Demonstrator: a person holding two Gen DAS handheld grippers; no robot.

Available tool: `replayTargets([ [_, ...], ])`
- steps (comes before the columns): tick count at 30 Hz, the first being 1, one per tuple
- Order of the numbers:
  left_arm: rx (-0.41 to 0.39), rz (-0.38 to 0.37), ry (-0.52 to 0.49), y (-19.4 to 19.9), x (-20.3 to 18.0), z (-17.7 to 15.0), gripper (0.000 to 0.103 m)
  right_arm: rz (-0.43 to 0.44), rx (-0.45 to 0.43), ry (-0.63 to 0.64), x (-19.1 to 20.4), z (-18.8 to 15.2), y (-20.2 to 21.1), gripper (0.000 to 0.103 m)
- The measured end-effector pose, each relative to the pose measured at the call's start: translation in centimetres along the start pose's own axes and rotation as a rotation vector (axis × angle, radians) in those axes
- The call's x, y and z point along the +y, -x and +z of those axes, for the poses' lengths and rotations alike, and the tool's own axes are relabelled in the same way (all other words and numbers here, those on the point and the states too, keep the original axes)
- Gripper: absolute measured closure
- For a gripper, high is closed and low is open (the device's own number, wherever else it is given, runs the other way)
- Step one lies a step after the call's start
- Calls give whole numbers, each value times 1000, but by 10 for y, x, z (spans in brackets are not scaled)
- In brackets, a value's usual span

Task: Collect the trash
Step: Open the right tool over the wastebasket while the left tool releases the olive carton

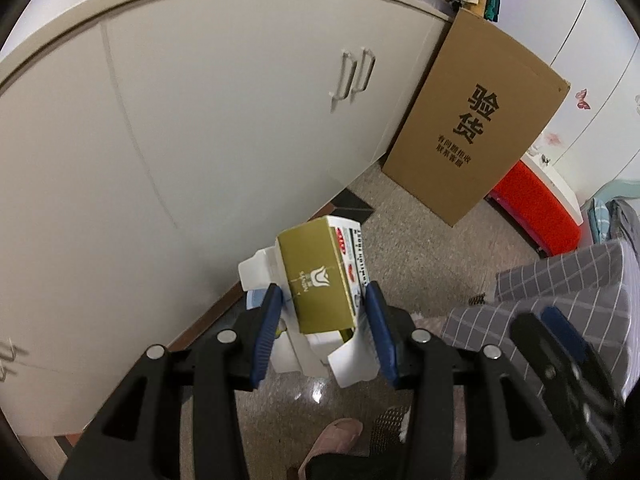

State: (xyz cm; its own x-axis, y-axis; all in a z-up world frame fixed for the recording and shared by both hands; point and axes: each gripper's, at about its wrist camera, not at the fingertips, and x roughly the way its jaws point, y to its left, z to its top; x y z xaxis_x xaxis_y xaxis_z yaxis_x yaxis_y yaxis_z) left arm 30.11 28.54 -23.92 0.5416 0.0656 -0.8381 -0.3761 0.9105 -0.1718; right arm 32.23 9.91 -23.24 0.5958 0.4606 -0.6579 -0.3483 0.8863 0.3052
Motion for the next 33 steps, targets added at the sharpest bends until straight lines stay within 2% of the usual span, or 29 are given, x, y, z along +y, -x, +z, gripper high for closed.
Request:
replayTargets([
  [2,-15,31,3,-9,-5,11,56,-2,1,-20,-5,2,-2,26],
  [3,-17,78,7,-14,-7,14,36,0,8,-30,-8,2,-4,26],
  [4,-14,104,15,-18,-7,17,25,-2,12,-34,-9,2,-5,26],
  [7,19,36,58,-21,-4,15,25,-2,25,-32,-13,-1,-6,26],
  [20,27,-7,69,3,-8,-8,25,0,-1,-47,-14,1,18,26],
  [25,-8,-19,63,28,-14,-13,25,9,-35,-40,-13,4,43,26],
  [33,-108,-62,73,94,-41,-21,23,14,-148,-56,-24,17,113,24],
])
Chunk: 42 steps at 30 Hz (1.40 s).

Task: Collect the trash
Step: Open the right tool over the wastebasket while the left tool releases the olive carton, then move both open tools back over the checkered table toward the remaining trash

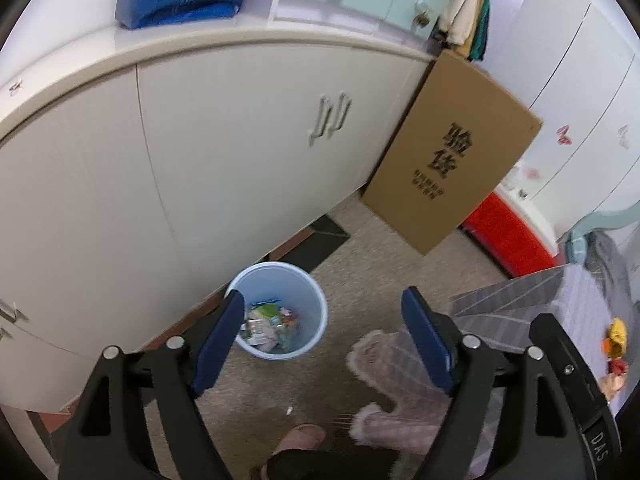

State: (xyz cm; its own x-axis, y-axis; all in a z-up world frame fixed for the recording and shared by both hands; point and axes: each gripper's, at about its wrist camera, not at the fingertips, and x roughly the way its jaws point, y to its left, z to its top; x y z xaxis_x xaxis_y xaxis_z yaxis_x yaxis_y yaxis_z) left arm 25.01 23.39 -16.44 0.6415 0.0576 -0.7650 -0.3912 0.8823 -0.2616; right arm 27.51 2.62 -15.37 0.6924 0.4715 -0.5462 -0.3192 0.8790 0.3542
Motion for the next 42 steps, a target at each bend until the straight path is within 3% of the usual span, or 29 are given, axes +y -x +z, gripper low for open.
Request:
replayTargets([
  [10,-17,-102,-134,42,-105,-29,23,-78,-137,-47,-68,12,107,23],
  [17,-5,-164,-285,60,-203,-74,21,-208,-208,-133,-153,3,181,23],
  [21,10,-197,-439,64,-268,-109,21,-283,-236,-206,-205,-9,220,22],
  [26,54,-247,-551,59,-339,-150,21,-366,-267,-314,-261,-24,257,19],
  [30,100,-279,-635,49,-390,-180,21,-402,-263,-397,-299,-33,273,18],
  [33,93,-319,-706,44,-420,-199,21,-414,-252,-445,-325,-39,279,18],
  [42,89,-266,-851,17,-471,-228,21,-406,-233,-491,-357,-43,275,18],
])
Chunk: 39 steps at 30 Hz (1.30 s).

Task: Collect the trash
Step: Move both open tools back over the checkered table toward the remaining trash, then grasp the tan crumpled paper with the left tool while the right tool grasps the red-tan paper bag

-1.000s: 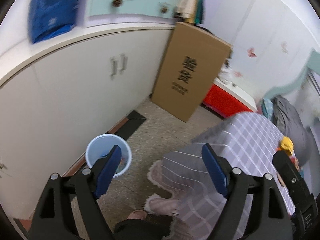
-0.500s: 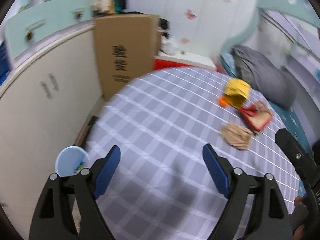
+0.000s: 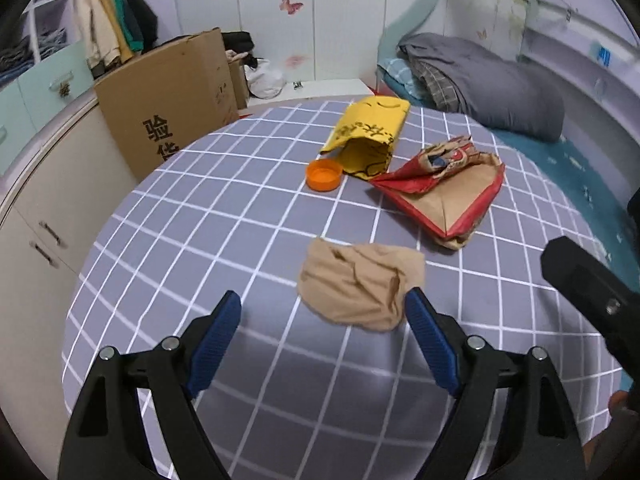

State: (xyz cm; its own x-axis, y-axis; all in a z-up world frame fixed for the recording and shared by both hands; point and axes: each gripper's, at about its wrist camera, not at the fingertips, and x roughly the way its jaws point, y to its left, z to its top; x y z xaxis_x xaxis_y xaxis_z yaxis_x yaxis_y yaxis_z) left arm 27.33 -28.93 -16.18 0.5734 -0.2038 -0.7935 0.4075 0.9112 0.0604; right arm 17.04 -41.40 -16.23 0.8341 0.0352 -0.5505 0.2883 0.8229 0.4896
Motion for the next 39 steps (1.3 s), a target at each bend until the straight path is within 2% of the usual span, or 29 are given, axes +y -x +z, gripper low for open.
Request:
replayTargets([
  [5,6,-28,-51,-12,-4,7,22,-16,10,0,-2,4,-8,18],
  [7,1,-75,-72,-15,-5,9,48,-34,11,-5,-1,8,-13,14],
  [8,10,-122,-62,-16,-3,11,49,-40,9,-6,0,10,-15,14],
  [10,11,-136,-41,-17,3,13,64,-54,8,-3,4,14,-23,14],
  [13,2,-131,-14,-15,18,16,81,-64,28,-9,9,22,-39,13],
  [15,-9,-100,44,-11,37,17,83,-64,53,-18,14,27,-52,13],
  [18,-52,-37,94,-7,62,19,86,-100,37,1,25,35,-64,11],
  [20,-67,-7,140,-6,83,20,96,-148,15,18,30,39,-71,8],
  [25,-83,31,215,0,122,20,96,-189,30,-14,31,47,-92,7],
  [29,-79,-4,233,0,137,17,96,-206,81,-16,26,44,-101,8],
  [30,-79,-22,243,1,139,14,96,-206,95,-25,25,44,-104,10],
  [31,-81,-36,247,2,141,13,96,-186,106,-31,23,42,-105,21],
  [36,-101,-48,255,12,146,5,96,-220,78,58,38,33,-92,29],
  [39,-122,-67,259,23,154,0,96,-164,47,32,41,24,-75,29],
])
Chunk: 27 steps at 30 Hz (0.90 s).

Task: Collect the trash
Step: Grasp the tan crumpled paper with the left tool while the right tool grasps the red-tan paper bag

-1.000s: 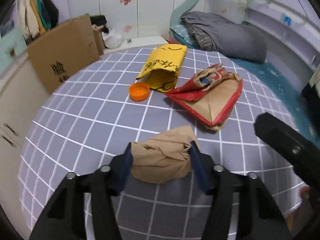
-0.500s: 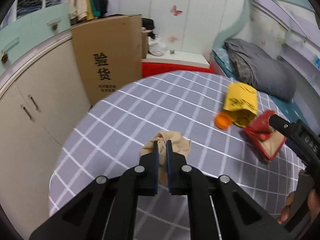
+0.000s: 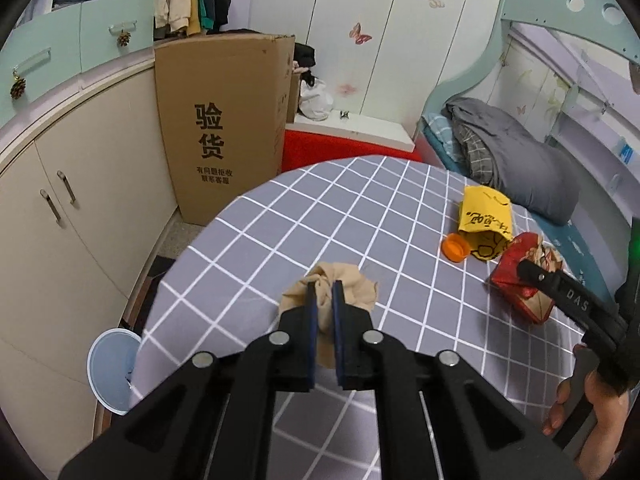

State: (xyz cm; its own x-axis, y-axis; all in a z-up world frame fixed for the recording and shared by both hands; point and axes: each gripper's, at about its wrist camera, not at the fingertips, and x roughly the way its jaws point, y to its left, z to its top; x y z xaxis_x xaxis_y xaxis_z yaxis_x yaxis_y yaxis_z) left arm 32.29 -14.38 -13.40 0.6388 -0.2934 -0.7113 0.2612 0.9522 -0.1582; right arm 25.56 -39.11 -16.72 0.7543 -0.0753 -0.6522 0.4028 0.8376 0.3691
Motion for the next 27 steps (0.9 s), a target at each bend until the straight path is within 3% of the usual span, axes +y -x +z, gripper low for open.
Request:
replayTargets([
  [4,-33,-35,13,18,14,-6,96,41,-77,11,9,-9,35,29],
  [8,-44,-77,40,35,32,-13,97,90,-131,116,46,-18,70,29],
  [15,-73,-107,116,67,74,-26,97,234,-87,264,129,-41,91,29],
  [21,-148,-22,142,112,123,-44,97,346,-16,357,197,-73,86,29],
  [27,-161,106,196,134,182,-68,97,448,75,484,276,-129,76,29],
])
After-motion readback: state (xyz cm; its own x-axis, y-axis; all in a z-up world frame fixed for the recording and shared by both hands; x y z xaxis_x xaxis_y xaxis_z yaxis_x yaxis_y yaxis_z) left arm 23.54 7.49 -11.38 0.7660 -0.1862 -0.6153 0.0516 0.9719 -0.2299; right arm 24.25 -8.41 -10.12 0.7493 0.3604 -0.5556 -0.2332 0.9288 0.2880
